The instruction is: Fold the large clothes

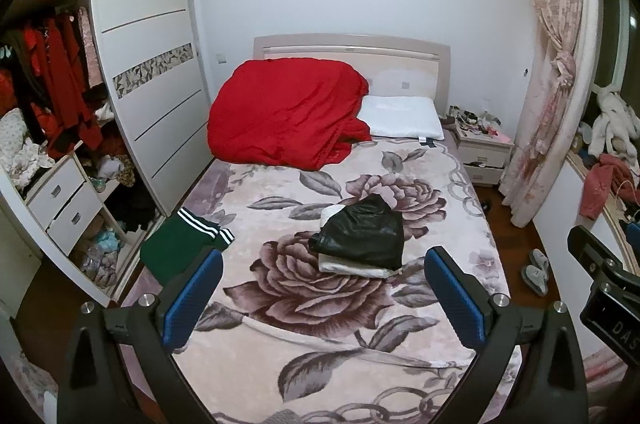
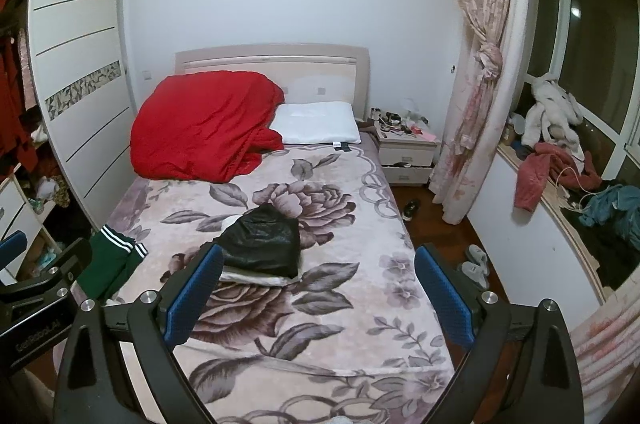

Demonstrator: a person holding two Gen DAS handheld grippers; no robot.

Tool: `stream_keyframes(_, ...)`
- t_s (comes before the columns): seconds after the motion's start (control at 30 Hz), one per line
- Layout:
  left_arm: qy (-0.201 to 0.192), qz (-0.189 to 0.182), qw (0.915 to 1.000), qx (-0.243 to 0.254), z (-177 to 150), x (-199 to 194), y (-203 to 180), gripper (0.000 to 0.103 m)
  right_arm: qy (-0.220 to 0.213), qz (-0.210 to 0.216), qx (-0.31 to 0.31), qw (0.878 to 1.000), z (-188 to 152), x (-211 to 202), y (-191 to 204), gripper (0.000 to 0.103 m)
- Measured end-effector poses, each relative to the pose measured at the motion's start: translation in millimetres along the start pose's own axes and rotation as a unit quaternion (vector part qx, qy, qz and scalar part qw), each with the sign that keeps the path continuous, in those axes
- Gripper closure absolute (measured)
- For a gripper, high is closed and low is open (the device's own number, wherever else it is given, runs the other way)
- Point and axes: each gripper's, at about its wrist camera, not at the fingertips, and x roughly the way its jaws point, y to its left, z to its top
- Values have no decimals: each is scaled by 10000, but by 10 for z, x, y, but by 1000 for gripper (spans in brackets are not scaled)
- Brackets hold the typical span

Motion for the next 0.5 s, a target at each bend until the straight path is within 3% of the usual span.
stream_keyframes(0.5,-108,144,9998,-27,25,-44,27,0,49,152,-67,9998,81,100,86,4)
